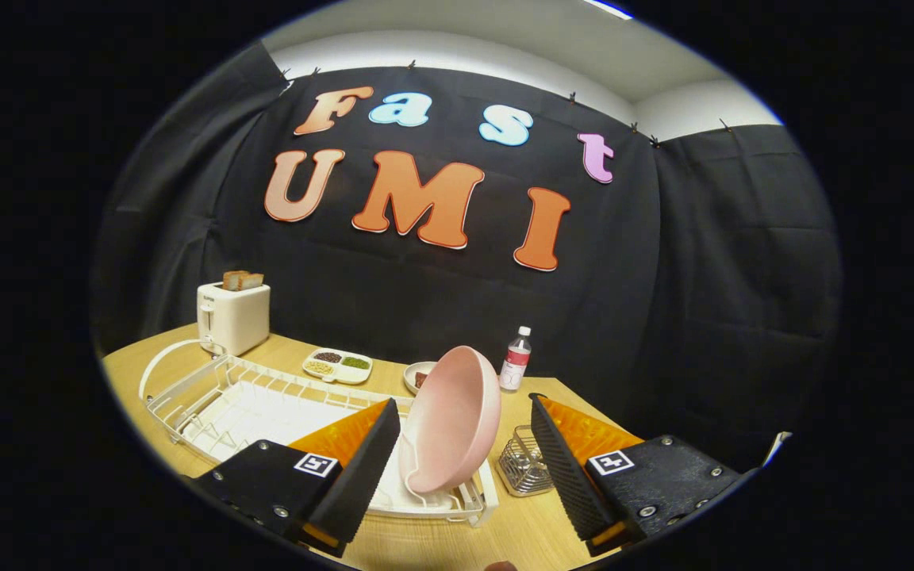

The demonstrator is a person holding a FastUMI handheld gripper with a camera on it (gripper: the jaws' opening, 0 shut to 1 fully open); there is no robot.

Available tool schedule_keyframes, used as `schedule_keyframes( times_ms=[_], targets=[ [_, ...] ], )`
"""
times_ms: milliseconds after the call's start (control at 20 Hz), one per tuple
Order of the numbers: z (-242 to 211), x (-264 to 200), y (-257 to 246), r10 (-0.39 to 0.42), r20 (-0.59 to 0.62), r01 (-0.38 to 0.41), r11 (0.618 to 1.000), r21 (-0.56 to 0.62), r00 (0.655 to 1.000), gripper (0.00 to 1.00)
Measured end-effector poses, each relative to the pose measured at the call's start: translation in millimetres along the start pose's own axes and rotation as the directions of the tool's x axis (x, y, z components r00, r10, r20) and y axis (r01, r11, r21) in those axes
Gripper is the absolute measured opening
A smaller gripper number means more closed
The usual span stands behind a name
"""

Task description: Take the plate from the dish rack, then take the spoon from the basket and place it into the plate.

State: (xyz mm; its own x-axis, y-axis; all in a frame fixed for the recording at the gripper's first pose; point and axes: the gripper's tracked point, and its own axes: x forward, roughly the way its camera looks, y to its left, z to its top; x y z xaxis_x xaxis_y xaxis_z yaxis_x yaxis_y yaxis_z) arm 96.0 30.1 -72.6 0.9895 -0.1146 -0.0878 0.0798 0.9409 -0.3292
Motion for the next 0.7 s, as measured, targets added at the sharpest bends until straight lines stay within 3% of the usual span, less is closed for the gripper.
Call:
schedule_keyframes(
  times_ms=[400,600,700],
  targets=[
    [-17.2,54.7,-7.5,-0.069,-0.101,0.063,0.996,-0.06,0.993,0.96],
    [-24.2,70.8,-7.0,-0.082,-0.139,0.07,0.993,-0.091,0.987,0.82],
    [-23.0,76.9,-6.5,-0.092,-0.15,0.078,0.992,-0.102,0.984,0.69]
  ],
)
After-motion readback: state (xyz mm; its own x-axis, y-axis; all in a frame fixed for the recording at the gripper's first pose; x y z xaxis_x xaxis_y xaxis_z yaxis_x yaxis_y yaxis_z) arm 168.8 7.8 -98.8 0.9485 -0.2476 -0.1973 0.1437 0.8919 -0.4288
